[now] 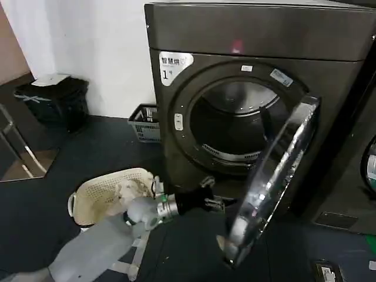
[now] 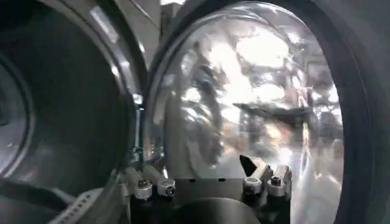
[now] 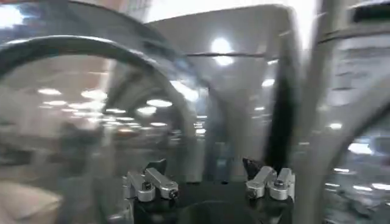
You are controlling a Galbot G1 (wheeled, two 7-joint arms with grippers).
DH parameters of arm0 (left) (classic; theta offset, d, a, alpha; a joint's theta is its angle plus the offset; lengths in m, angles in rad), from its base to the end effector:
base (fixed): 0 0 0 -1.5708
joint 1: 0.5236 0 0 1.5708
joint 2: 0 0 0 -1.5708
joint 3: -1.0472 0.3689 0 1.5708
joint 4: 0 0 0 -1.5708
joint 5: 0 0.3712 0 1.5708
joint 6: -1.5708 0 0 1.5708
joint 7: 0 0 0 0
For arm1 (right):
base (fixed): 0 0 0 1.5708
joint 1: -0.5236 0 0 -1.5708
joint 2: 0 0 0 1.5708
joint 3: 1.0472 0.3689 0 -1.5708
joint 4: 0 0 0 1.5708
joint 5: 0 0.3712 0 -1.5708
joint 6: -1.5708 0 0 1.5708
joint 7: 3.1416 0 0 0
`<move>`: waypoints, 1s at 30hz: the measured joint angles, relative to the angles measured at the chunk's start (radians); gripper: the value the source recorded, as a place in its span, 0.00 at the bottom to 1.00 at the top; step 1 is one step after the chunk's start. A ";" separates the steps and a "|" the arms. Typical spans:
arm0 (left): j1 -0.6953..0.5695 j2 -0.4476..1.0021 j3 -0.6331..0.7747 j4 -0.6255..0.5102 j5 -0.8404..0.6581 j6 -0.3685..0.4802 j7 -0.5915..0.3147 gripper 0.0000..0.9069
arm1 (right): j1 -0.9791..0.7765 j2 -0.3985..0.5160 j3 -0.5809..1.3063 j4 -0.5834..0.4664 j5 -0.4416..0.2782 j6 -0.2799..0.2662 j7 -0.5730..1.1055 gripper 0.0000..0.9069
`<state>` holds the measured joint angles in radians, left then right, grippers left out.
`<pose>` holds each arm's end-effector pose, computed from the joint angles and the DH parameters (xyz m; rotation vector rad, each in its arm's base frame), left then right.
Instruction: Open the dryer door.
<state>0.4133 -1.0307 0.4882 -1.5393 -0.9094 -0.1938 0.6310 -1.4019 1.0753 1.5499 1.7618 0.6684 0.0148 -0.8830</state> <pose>0.4477 -0.0741 -0.2768 1.9514 2.2928 -0.1673 0.1373 -0.4161 -0.1728 -0.1810 2.8117 -0.3293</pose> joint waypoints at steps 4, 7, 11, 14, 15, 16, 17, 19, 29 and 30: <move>-0.013 -0.022 0.029 -0.009 0.000 -0.003 -0.010 1.00 | -0.026 0.029 0.057 0.039 -0.055 0.006 0.177 1.00; -0.026 -0.039 0.049 -0.004 0.004 -0.004 -0.017 1.00 | -0.045 0.050 0.107 0.073 -0.086 -0.018 0.312 1.00; -0.049 -0.065 0.085 0.010 0.008 -0.006 -0.028 1.00 | -0.065 0.062 0.182 0.102 -0.117 -0.093 0.478 1.00; -0.065 -0.084 0.113 0.026 0.010 -0.009 -0.030 1.00 | -0.080 0.063 0.242 0.103 -0.129 -0.126 0.579 1.00; -0.068 -0.091 0.121 0.030 0.010 -0.009 -0.033 1.00 | -0.086 0.061 0.265 0.103 -0.128 -0.142 0.610 1.00; -0.072 -0.099 0.129 0.036 0.010 -0.009 -0.035 1.00 | -0.091 0.058 0.288 0.102 -0.128 -0.157 0.634 1.00; -0.077 -0.108 0.137 0.044 0.010 -0.009 -0.039 1.00 | -0.097 0.055 0.310 0.100 -0.128 -0.170 0.652 1.00; -0.086 -0.126 0.150 0.059 0.013 -0.008 -0.046 1.00 | -0.113 0.051 0.357 0.100 -0.129 -0.190 0.673 1.00; -0.153 -0.252 0.225 0.136 -0.010 0.002 -0.084 1.00 | -0.157 0.033 0.522 0.140 -0.140 -0.248 0.727 1.00; -0.162 -0.267 0.233 0.144 -0.013 0.002 -0.087 1.00 | -0.159 0.033 0.532 0.140 -0.147 -0.250 0.732 1.00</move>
<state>0.2516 -1.2974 0.7212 -1.3957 -0.9229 -0.1922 0.5442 -1.5607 1.1079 2.0824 1.9017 0.5211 -0.2357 -0.1511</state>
